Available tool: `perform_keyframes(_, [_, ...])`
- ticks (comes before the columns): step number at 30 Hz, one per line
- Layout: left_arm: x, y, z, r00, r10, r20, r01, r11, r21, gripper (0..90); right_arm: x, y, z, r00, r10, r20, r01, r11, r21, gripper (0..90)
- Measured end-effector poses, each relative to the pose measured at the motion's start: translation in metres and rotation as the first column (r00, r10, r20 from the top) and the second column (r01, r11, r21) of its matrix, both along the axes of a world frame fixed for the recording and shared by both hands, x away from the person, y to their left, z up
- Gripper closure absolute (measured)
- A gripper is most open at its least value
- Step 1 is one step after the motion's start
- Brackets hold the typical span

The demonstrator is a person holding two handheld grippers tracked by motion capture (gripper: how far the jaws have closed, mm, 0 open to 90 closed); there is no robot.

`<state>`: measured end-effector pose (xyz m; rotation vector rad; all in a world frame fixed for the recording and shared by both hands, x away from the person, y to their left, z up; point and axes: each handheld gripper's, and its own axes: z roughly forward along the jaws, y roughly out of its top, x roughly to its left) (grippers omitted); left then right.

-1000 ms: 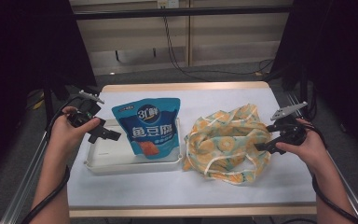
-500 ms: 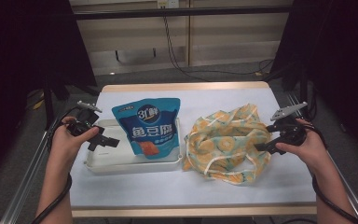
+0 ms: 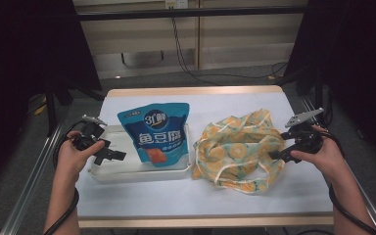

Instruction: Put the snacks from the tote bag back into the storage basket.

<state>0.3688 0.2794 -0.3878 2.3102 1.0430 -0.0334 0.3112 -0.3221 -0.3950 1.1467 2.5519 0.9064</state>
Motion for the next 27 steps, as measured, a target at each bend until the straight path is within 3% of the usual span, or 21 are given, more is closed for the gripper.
perform_keyframes(5, [-0.001, 0.003, -0.010, 0.9999, 0.012, -0.002, -0.012, 0.9999, -0.011, 6.5, -0.001, 0.001, 0.000, 1.0000, -0.003, -0.006, 0.003, 1.0000, 0.000, 6.5])
perform_keyframes(7, [-0.001, 0.005, -0.013, 1.0000, -0.002, 0.003, 0.002, 1.0000, 0.004, 6.5, -0.001, 0.001, 0.000, 1.0000, -0.002, -0.009, 0.002, 1.0000, 0.000, 6.5])
perform_keyframes(10, [-0.003, 0.005, -0.017, 0.9997, 0.025, 0.003, -0.025, 0.9996, -0.016, 6.6, -0.001, 0.001, -0.001, 1.0000, 0.003, -0.006, -0.003, 1.0000, -0.001, 6.5])
perform_keyframes(13, [-0.003, 0.008, -0.021, 1.0000, 0.009, -0.003, -0.009, 0.9999, -0.010, 6.5, -0.001, 0.001, -0.002, 0.9999, 0.002, -0.010, -0.002, 1.0000, 0.000, 6.5])
perform_keyframes(20, [-0.006, 0.008, -0.023, 0.9993, 0.037, 0.012, -0.036, 0.9991, -0.022, 6.4, -0.001, 0.001, -0.002, 0.9999, 0.006, -0.009, -0.006, 1.0000, -0.004, 6.4])
perform_keyframes(22, [-0.007, 0.010, -0.024, 0.9996, 0.019, 0.018, -0.019, 0.9998, -0.005, 6.4, -0.001, 0.002, -0.003, 1.0000, 0.002, -0.004, -0.002, 1.0000, -0.005, 6.4])
perform_keyframes(24, [-0.009, 0.010, -0.026, 0.9991, 0.040, 0.014, -0.040, 0.9990, -0.022, 6.4, -0.001, 0.001, -0.004, 0.9999, 0.009, -0.007, -0.009, 1.0000, -0.003, 6.4])
perform_keyframes(25, [-0.009, 0.011, -0.027, 0.9996, 0.027, 0.014, -0.026, 0.9996, -0.006, 6.3, -0.002, 0.000, -0.004, 1.0000, 0.007, -0.006, -0.007, 1.0000, -0.005, 6.4])
perform_keyframes(27, [-0.011, 0.011, -0.028, 0.9990, 0.043, 0.014, -0.043, 0.9988, -0.024, 6.3, -0.002, -0.001, -0.004, 1.0000, 0.007, -0.002, -0.007, 1.0000, -0.004, 6.3])
